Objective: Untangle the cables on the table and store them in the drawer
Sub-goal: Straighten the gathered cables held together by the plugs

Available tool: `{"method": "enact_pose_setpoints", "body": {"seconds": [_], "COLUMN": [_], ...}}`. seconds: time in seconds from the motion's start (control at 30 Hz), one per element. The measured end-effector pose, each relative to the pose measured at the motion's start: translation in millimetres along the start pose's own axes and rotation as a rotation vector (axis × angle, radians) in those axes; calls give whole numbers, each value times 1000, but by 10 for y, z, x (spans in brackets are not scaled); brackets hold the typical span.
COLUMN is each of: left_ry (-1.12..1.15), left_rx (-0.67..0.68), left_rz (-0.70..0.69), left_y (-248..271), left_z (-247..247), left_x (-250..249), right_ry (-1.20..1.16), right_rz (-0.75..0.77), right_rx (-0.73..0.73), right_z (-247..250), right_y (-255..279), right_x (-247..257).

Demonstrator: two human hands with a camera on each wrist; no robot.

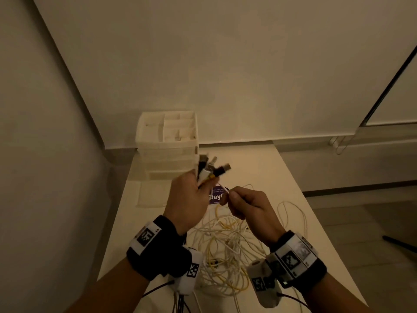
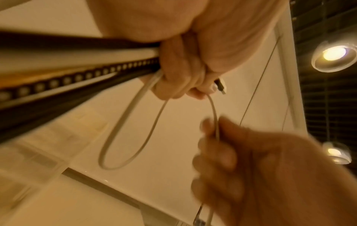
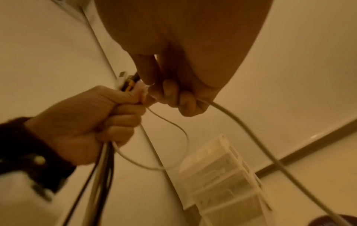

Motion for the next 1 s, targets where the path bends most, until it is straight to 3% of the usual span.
{"method": "enact_pose_setpoints", "body": {"seconds": [0.1,0.3,0.43,0.6,0.73,0.8,1.0], "left_ry": [84,240,143,100,77,55,43], "left_rx": [-183,-538,-615,-522,-168,-52,12], "left_rz": [64,146,126,86,11,-1,2], "left_y": [-140,-374,-314,-119,38,64,52], "left_z": [231,808,881,623,135,-61,-335], "left_x": [-61,104,192,163,-4,-40,-115], "right_ry": [-44,105,116,82,23,-14,-160], "right_rz": [-60,-180,-204,-101,-13,14,71], "right_rx": [-20,-60,-121,-123,-25,37,91], "right_z": [130,392,511,511,464,425,404], "right_y": [53,189,181,16,-99,-131,-222], "right_x": [-271,-892,-1068,-774,-391,-224,103]}}
Point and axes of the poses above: each hand's wrist, its own y-axis away from the middle knuckle, its own z-axis out of the back of the hand, x = y × z, the point moved 3 cm from there along -y, towards the middle knuckle, and after that the axes turned 4 degrees about -y, right-handed, at the moved point
